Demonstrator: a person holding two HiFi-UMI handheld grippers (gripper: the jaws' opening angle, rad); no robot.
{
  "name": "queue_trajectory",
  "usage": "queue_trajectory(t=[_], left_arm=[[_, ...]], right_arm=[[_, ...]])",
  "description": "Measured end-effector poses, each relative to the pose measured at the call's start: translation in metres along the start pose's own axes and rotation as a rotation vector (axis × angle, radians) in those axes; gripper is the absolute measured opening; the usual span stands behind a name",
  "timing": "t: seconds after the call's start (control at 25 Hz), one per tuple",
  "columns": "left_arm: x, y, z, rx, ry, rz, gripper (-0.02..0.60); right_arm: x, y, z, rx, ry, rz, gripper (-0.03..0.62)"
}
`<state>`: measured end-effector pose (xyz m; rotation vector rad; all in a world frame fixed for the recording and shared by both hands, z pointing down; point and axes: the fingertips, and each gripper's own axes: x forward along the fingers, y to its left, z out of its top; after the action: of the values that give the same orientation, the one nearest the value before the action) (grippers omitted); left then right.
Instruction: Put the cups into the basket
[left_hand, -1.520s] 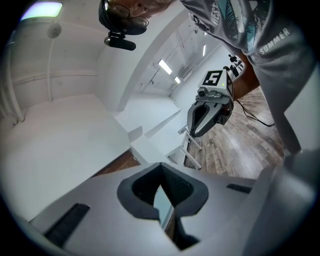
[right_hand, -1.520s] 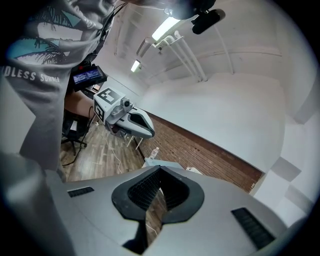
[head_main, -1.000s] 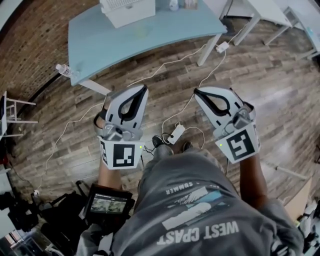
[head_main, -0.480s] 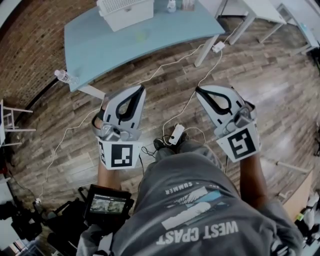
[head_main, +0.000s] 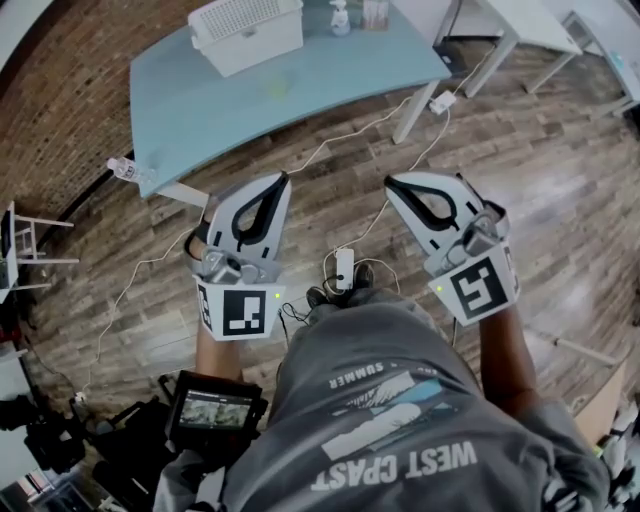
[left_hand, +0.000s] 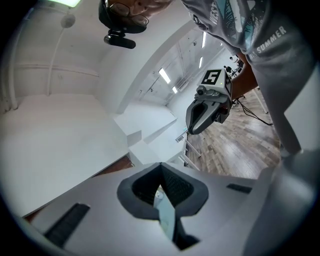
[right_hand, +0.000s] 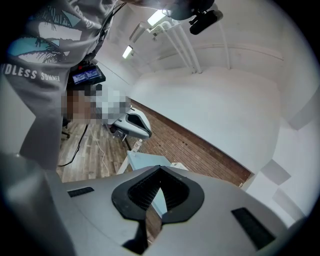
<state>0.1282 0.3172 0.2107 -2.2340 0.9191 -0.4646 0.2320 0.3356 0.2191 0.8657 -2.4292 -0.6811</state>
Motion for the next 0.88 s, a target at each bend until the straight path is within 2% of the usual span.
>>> queue_trajectory(t=[0.24, 0.44, 0.56, 0.88], left_arm=[[0.04, 0.001, 0.006, 0.058, 0.043, 0.038, 0.002], [0.059, -0.005, -0.001, 0.053, 0.066, 0.037, 0.002], [0.061, 0.002, -0.005, 0.061, 0.102, 0.038, 0.002], [0.069, 0.017, -0.023, 0.051, 0.098, 0.037, 0.002]], right_arm=[[0.008, -0.031, -0.021, -0.047, -0.062, 0.036, 0.012], [0.02, -0.043, -0.032, -0.123, -0.065, 0.065, 0.012], [0.029, -0.046, -0.031, -0.122, -0.089, 0.076, 0.013], [0.051, -0.052, -0.031, -0.098, -0.095, 0.098, 0.012]])
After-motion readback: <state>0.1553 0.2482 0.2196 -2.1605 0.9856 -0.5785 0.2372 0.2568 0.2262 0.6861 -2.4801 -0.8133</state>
